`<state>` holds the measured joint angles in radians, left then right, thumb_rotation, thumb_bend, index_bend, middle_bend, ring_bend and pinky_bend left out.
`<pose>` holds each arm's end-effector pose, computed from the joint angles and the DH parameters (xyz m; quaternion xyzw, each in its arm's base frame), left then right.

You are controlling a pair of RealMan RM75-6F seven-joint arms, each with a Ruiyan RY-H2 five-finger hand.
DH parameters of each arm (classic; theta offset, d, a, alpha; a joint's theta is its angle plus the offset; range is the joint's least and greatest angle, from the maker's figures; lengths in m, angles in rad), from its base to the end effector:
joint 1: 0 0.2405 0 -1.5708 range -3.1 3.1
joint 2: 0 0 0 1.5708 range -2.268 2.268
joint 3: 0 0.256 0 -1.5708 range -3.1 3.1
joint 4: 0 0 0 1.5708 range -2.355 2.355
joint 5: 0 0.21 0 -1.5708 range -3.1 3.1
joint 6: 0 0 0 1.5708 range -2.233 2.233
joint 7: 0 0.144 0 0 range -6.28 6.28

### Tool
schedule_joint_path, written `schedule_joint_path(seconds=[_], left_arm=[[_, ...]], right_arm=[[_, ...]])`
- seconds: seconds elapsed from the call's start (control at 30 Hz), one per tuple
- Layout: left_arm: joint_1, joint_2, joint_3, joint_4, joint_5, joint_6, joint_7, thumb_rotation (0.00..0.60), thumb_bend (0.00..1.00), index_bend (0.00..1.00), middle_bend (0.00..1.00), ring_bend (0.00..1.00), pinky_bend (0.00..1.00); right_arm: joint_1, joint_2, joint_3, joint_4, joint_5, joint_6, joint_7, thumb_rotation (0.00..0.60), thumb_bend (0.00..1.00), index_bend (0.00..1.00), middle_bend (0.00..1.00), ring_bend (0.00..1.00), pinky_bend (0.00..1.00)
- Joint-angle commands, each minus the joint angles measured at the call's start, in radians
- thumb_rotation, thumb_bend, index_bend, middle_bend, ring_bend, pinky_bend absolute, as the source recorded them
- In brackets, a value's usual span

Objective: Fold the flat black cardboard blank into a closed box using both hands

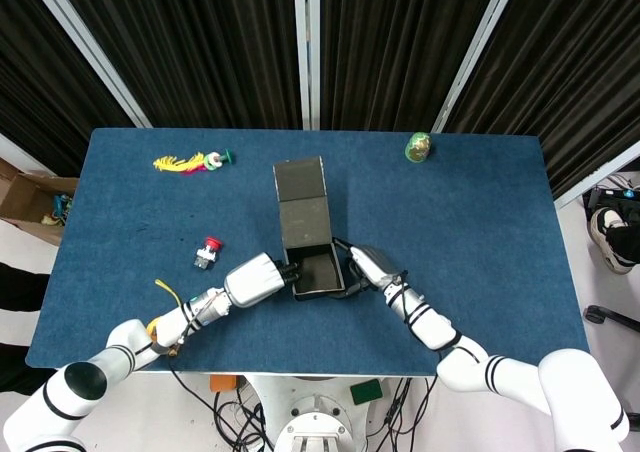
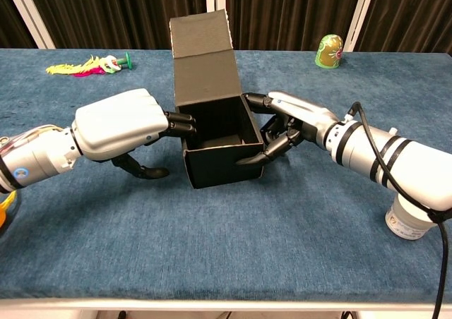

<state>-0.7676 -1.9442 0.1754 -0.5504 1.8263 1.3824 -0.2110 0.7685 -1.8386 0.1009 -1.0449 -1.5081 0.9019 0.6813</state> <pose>-0.1733 0.3170 -0.0835 -0.8462 -0.0921 -0.4521 0.2667 -0.1439 -0.3309 -0.1026 0.6469 -0.5794 0.4675 0.1649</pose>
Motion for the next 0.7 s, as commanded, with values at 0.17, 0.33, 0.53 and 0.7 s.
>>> schedule_joint_path(seconds=[0.17,0.33,0.53,0.7], left_arm=[[0.000,-0.003,-0.012,0.006,0.007,0.045,0.016,0.600,0.21,0.62,0.51,0.71,0.96],[0.001,-0.015,-0.018,0.039,0.015,0.089,0.008,0.600,0.21,0.67,0.59,0.71,0.96],[0.000,-0.019,-0.022,0.061,0.017,0.114,0.000,0.600,0.21,0.66,0.54,0.71,0.96],[0.003,-0.008,-0.032,0.056,0.010,0.133,0.005,0.600,0.20,0.53,0.47,0.71,0.96]], right_arm=[[-0.001,0.000,0.001,-0.007,0.000,0.014,0.002,0.600,0.46,0.28,0.32,0.79,0.76],[-0.004,0.000,0.001,-0.015,-0.002,0.030,0.009,0.600,0.46,0.28,0.32,0.79,0.76],[-0.006,-0.001,0.002,-0.023,-0.005,0.045,0.016,0.600,0.46,0.28,0.32,0.79,0.76],[-0.005,-0.002,0.009,-0.029,0.000,0.051,0.018,0.600,0.46,0.27,0.32,0.79,0.76]])
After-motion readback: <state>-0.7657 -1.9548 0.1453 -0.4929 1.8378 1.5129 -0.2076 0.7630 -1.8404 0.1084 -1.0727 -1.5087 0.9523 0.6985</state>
